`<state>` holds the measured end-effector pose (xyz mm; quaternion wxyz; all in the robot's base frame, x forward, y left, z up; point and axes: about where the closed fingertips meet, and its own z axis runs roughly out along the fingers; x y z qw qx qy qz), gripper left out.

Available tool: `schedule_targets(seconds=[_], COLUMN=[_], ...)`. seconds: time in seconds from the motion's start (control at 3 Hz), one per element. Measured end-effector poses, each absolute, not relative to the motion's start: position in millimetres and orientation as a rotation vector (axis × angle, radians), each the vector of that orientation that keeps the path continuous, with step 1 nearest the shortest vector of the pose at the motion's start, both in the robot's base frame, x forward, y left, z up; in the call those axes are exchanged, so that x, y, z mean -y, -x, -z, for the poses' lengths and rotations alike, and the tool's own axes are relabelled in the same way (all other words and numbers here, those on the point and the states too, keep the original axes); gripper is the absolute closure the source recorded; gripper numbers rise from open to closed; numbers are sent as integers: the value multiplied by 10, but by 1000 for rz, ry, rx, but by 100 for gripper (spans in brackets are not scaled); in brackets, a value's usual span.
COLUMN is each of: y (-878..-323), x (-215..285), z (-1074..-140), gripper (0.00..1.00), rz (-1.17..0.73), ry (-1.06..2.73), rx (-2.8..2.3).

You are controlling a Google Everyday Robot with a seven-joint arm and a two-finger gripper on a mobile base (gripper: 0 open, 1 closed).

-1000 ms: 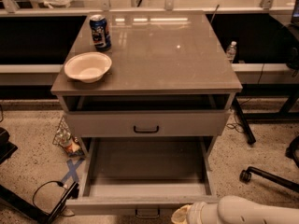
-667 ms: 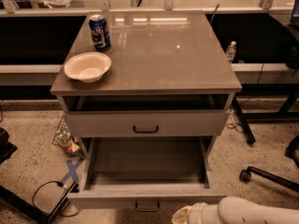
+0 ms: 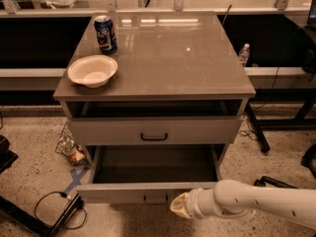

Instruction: Close middle drawer

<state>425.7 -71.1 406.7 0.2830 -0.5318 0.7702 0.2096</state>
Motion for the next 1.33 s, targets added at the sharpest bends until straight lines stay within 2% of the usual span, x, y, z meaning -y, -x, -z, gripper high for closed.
schedule_targets(seconds=[0.67, 1.33], y=[-4357, -4819], x=[666, 705], z=[-4050, -4056], gripper=[100, 100], rz=[-565, -562], ry=[1407, 1379], rx=[-2050, -2003])
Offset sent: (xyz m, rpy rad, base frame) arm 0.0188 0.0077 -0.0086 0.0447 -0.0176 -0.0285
